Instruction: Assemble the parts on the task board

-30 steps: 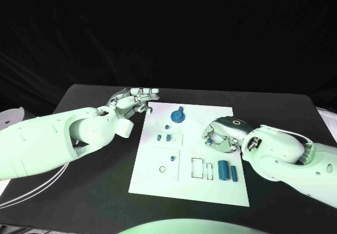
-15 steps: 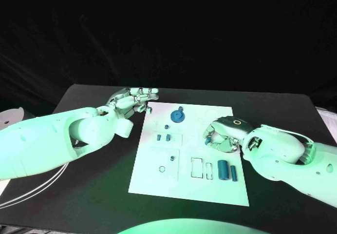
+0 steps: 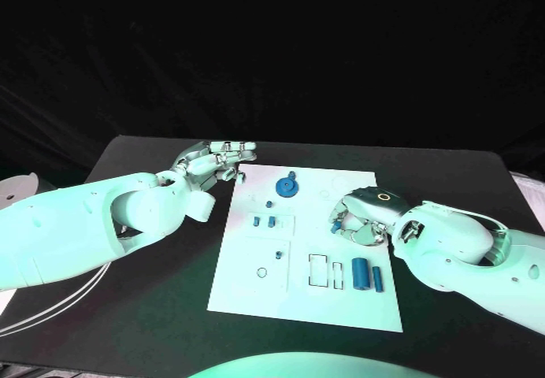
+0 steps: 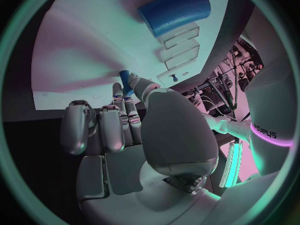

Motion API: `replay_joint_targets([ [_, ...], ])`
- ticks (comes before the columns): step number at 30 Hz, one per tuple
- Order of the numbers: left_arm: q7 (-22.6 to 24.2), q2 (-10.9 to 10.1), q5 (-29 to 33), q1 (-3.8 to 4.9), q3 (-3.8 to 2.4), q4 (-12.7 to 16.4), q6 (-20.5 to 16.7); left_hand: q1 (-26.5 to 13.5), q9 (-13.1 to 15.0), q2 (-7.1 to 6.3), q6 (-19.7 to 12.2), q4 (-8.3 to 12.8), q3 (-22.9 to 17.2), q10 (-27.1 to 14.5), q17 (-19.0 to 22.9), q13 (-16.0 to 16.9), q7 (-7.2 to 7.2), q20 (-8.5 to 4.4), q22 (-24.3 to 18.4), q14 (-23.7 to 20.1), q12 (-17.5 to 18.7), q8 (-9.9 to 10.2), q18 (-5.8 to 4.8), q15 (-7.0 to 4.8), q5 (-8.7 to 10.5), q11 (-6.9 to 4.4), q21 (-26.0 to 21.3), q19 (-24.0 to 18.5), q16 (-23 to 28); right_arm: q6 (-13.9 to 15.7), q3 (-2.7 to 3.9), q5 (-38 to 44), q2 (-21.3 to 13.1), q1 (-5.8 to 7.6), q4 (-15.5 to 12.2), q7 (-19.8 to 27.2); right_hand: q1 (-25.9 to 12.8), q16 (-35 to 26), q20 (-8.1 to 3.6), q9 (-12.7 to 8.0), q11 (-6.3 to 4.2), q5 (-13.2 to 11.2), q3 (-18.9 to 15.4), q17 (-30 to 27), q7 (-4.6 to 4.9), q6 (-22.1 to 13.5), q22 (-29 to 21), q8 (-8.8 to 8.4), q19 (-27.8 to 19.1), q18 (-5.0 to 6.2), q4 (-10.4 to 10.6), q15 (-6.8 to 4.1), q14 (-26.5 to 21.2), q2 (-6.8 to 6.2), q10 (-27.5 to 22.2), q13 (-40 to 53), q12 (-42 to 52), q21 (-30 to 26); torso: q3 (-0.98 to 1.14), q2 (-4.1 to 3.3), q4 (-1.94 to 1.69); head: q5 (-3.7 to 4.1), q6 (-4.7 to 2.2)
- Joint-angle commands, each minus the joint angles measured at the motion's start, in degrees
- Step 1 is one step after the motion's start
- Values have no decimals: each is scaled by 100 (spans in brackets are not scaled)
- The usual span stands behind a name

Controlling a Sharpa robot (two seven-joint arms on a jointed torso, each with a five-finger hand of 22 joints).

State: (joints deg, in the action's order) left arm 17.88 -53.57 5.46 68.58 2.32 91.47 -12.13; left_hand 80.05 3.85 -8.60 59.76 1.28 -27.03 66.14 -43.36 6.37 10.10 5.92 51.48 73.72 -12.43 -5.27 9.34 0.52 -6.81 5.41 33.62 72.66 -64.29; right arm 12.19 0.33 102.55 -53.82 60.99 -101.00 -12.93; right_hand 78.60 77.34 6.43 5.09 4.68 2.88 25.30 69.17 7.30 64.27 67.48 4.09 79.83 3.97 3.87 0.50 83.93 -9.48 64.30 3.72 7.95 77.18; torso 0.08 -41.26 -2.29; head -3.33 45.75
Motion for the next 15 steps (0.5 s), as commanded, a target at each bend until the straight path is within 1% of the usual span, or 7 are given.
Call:
replay_joint_targets([
  [1, 23, 10, 20, 2, -3, 4, 114, -25, 1, 35, -35, 16, 4, -48, 5, 7, -11, 8, -5, -37, -33, 4, 99, -4, -6, 6, -31, -46, 27, -10, 0, 78, 7, -5, -20, 33, 29, 20, -40, 41, -59, 5, 84, 40, -44, 172, 56, 90, 42, 67, 13, -83, 273, 133, 209, 24, 77, 24, 0, -1, -5, 7, 8],
  [7, 18, 10, 20, 1, -3, 1, 120, -27, 1, 42, -39, 15, 5, -55, 4, 8, -11, 10, -8, -37, -40, 4, 99, -3, -6, 7, -36, -48, 24, 68, 0, 67, 13, -7, -33, 85, 118, 57, -131, 129, -168, 5, 197, 83, -134, 449, 165, 215, 102, 46, -13, -176, 283, 294, 523, 46, 93, 91, -2, 0, -5, 5, 21],
  [15, 8, 8, 20, 1, -3, -1, 125, -27, 1, 42, -39, 15, 5, -55, 4, 8, -11, 10, -8, -37, -40, 4, 99, -3, -6, 7, -36, -48, 24, 119, 1, 83, 11, -8, -21, 54, 126, 64, -147, 145, -179, 5, 207, 91, -143, 470, 174, 224, 108, 43, -24, -188, 285, 307, 556, 44, 72, 97, -3, 2, -6, 0, 30],
])
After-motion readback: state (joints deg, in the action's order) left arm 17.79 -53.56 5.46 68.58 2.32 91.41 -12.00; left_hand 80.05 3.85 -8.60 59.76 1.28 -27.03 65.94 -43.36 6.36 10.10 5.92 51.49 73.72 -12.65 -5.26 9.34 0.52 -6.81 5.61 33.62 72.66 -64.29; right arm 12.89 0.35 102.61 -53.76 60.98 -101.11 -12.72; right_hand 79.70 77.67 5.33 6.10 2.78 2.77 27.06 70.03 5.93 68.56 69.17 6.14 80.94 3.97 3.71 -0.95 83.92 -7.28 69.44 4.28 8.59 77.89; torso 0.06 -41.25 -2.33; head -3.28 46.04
